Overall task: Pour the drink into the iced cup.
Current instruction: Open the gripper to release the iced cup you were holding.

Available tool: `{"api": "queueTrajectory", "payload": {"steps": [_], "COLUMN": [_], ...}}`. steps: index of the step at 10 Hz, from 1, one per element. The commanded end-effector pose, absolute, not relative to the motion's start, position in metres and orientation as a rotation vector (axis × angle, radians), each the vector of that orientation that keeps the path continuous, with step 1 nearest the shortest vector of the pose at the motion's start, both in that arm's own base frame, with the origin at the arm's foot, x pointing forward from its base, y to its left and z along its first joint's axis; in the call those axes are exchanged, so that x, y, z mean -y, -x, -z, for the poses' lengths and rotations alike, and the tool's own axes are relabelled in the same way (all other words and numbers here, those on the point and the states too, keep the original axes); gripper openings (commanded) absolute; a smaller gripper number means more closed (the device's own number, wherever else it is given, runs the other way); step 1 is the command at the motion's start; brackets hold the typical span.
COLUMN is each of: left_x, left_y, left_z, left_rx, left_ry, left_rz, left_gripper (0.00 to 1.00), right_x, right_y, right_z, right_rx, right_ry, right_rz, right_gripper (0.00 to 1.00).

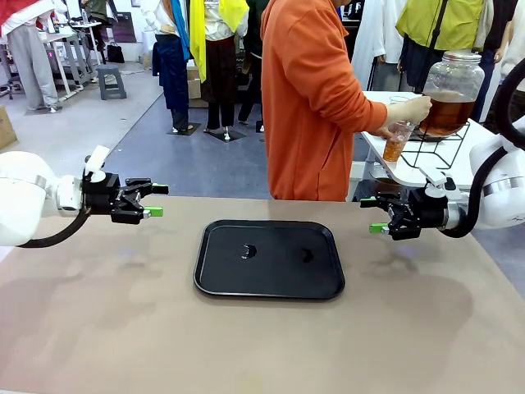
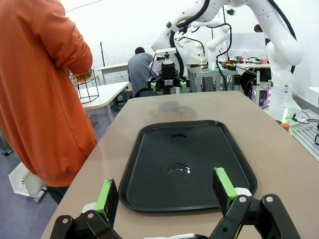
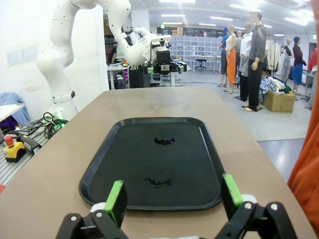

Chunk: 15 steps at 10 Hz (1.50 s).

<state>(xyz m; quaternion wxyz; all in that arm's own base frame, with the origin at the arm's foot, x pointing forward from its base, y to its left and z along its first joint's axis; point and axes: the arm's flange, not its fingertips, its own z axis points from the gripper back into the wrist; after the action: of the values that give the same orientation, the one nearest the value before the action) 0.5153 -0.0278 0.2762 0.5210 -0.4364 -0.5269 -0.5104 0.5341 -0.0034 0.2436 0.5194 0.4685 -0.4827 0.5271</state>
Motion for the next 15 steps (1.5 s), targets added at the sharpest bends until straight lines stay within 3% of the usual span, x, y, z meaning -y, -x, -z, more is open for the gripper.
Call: {"api": "queueTrajectory", "payload": {"steps": [1,15], "left_x": [0.0293,0.0293], "left_y": [-0.5153,-0.5153], "left_z": [-0.2774,-0.2774], "left_rx": [1.265,1.265], "left_ry": [1.051,1.051], "left_rz": [1.214,1.214], "left_gripper": [1.00,1.00], "right_x": [0.0024,0.0024], "right_y": [-0.5345,-0.5345], "right_z": [-0.2460,-0.2460], "right_rx": [1.155,1.155], "right_ry": [-1.125,-1.125], "right_rz": [-1.263,-1.263], "right_gripper": [1.00,1.00]}}
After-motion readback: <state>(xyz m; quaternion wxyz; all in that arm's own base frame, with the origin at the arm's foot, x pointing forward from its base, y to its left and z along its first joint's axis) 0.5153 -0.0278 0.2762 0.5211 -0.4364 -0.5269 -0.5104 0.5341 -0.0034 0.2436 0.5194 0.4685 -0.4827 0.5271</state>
